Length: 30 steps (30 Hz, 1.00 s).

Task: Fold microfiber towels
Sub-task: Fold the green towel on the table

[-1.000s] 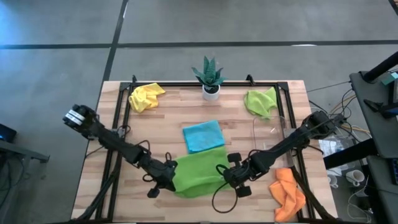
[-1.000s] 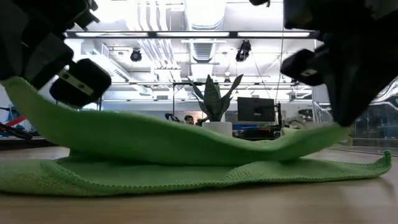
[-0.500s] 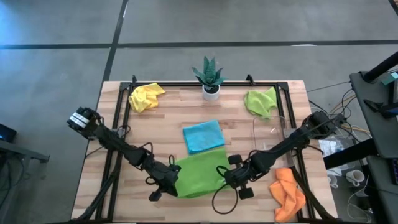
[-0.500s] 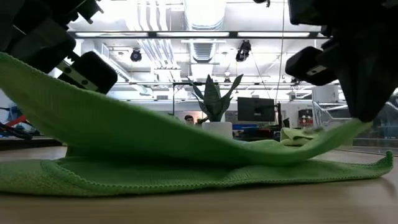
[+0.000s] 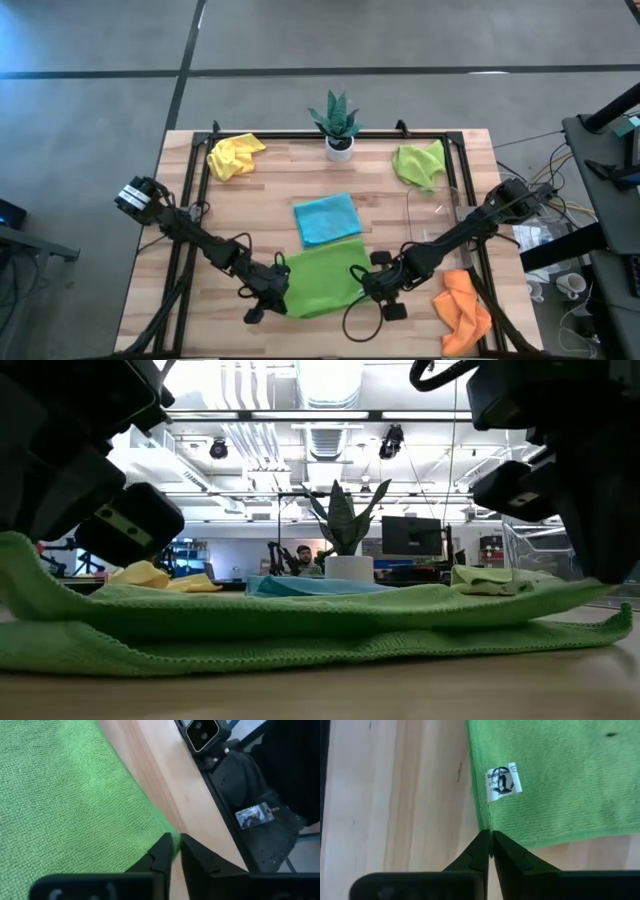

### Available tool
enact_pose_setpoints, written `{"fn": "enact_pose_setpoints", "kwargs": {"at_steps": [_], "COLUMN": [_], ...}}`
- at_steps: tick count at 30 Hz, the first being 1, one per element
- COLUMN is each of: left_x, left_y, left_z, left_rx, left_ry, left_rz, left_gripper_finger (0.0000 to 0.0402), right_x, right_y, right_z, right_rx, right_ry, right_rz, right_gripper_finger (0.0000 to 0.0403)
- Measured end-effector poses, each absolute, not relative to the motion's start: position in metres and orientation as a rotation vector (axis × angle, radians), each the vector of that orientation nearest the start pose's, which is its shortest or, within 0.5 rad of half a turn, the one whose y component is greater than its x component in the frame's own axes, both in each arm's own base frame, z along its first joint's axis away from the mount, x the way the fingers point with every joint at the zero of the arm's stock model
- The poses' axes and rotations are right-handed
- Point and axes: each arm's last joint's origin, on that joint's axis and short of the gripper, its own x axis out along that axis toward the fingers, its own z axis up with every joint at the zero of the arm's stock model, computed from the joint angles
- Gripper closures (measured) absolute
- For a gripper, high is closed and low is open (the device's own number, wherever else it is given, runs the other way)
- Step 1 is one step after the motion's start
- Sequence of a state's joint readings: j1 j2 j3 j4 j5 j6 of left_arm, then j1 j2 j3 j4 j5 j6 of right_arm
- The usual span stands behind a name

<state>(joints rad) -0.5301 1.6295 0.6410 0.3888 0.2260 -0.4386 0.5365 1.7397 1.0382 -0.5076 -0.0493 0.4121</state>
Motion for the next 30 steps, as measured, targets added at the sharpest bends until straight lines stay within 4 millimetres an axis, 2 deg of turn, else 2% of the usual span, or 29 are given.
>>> {"fn": "enact_pose_setpoints", "kwargs": {"at_steps": [6,10,15,19,24,28,30], "left_x": [0.256,0.253,0.253,0.255,0.258,0.26,0.266], "left_y": [-0.158,-0.155,-0.141,-0.139,-0.143,-0.15,-0.157], "left_z": [0.145,0.158,0.17,0.162,0.136,0.121,0.123], "left_rx": [-0.342,-0.359,-0.293,-0.231,-0.198,-0.206,-0.231], "left_ry": [0.763,0.782,0.675,0.662,0.748,0.83,0.827], "left_rz": [-0.587,-0.636,-0.431,-0.329,-0.309,-0.389,-0.431], "left_gripper_finger": [0.032,0.0294,0.029,0.029,0.029,0.029,0.029], "right_x": [0.277,0.283,0.291,0.295,0.294,0.287,0.28], "right_y": [0.167,0.171,0.166,0.164,0.181,0.181,0.177], "right_z": [0.16,0.176,0.183,0.164,0.132,0.126,0.13], "right_rx": [0.097,0.079,-0.055,-0.055,-0.06,-0.11,-0.139], "right_ry": [1.285,1.274,1.173,1.16,1.223,1.309,1.363], "right_rz": [0.26,0.278,0.12,0.101,0.181,0.176,0.169], "right_gripper_finger": [0.0332,0.0303,0.0289,0.0291,0.0298,0.0298,0.0298]}}
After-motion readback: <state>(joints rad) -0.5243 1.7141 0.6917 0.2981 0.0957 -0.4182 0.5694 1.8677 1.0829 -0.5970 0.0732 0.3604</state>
